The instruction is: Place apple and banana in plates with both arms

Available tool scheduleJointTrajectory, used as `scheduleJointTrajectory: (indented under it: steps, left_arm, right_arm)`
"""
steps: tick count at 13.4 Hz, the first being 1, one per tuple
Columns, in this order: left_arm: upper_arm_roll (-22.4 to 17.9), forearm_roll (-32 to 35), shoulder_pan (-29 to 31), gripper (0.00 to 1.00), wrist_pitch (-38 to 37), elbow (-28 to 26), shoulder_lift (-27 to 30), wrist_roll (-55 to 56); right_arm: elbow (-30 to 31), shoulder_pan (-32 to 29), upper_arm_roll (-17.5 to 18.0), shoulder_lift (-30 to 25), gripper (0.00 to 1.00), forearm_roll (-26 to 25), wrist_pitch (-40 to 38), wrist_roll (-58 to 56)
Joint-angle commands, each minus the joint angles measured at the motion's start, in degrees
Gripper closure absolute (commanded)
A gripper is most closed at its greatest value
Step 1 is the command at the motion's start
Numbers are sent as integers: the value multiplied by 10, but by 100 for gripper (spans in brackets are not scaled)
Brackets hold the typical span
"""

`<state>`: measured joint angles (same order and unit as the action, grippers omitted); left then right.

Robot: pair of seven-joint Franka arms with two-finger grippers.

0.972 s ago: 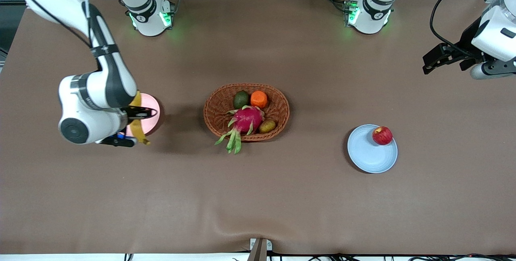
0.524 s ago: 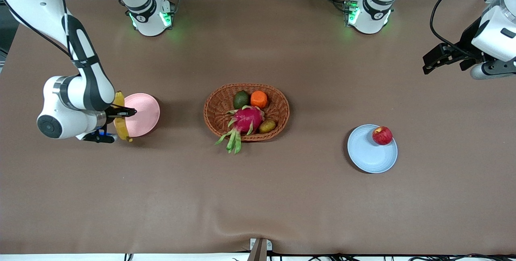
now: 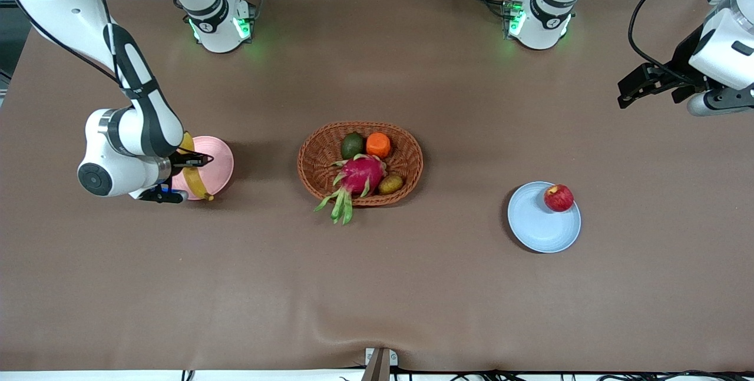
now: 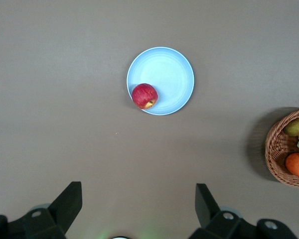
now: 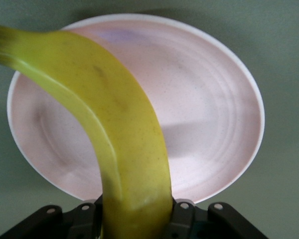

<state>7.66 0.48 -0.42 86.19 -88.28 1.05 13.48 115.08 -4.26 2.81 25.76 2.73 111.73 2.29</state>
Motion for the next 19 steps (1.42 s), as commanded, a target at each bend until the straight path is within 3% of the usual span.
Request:
scheduleJointTrajectory:
  steps: [1, 6, 9, 14, 18, 19]
  left_arm:
    - [-2, -7, 0, 0, -7, 4, 1, 1]
    - [-2, -7, 0, 0, -7, 4, 1, 1]
    - [-2, -7, 0, 0, -7, 4, 1, 1]
    - [-2, -7, 0, 0, -7, 4, 1, 0]
    - [-2, -7, 0, 0, -7, 4, 1, -1]
    - [-2, -7, 0, 0, -7, 4, 2, -1]
  right_arm:
    - [-10, 7, 2, -16, 0, 12, -27, 7]
    - [-90, 10, 3, -19, 0, 12, -141, 7]
    - [-234, 21, 3, -13, 0, 12, -247, 4]
    - [-441, 37, 12, -10, 0, 10, -298, -3]
    - [-521, 35, 22, -22, 0, 10, -364, -3]
    - [-526, 35, 24, -48, 0, 10, -377, 4]
